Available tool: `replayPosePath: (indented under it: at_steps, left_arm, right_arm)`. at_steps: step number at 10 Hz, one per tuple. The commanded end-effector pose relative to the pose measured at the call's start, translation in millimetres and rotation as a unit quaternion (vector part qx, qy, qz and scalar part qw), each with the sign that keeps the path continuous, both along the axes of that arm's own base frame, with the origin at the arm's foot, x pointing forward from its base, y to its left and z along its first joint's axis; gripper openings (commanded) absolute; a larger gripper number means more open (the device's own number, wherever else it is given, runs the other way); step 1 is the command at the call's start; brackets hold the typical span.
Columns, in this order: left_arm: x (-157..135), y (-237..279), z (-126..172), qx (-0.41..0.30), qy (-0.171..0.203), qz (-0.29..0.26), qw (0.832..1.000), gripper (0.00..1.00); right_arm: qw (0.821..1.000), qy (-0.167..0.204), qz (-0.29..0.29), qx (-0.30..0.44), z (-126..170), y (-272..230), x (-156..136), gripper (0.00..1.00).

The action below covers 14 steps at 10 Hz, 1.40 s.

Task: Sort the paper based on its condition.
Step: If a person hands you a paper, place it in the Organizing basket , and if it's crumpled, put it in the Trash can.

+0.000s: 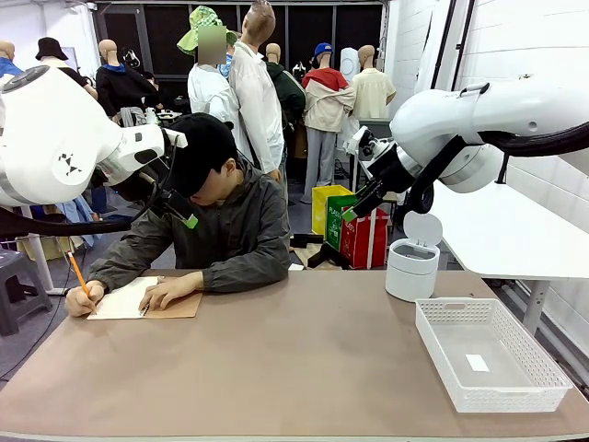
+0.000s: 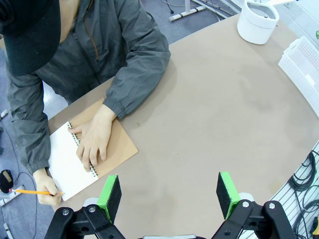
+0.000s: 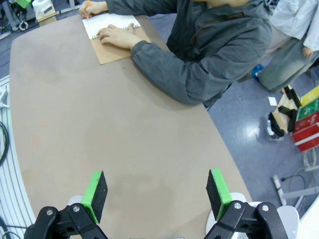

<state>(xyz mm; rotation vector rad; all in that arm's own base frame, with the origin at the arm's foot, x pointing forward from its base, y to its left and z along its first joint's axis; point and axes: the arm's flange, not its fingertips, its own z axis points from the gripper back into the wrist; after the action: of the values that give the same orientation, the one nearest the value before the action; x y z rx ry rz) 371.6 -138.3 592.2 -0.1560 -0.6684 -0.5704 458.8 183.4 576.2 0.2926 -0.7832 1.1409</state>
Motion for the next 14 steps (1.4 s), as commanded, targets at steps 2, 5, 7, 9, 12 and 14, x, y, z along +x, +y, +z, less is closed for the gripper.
replayPosePath:
  at_steps: [2,5,7,9,12,14]
  left_arm:
    - [0.4,1.0,1.5,-0.001,-0.001,0.0,1.0,1.0]
    - [0.4,1.0,1.5,-0.001,-0.001,0.0,1.0,1.0]
    - [0.4,1.0,1.5,-0.001,-0.001,0.0,1.0,1.0]
    - [0.4,1.0,1.5,-0.001,-0.001,0.0,1.0,1.0]
    - [0.4,1.0,1.5,-0.001,-0.001,0.0,1.0,1.0]
    - [0.4,1.0,1.5,-0.001,-0.001,0.0,1.0,1.0]
  right_arm:
    - [1.0,0.002,-0.003,0.001,1.0,0.0,-0.4,1.0]
    - [1.0,0.002,-0.003,0.001,1.0,0.0,-0.4,1.0]
    - [1.0,0.002,-0.003,0.001,1.0,0.0,-0.4,1.0]
    - [1.0,0.002,-0.003,0.001,1.0,0.0,-0.4,1.0]
    - [1.0,0.002,-0.003,0.001,1.0,0.0,-0.4,1.0]
    - [1.0,0.002,-0.003,0.001,1.0,0.0,-0.4,1.0]
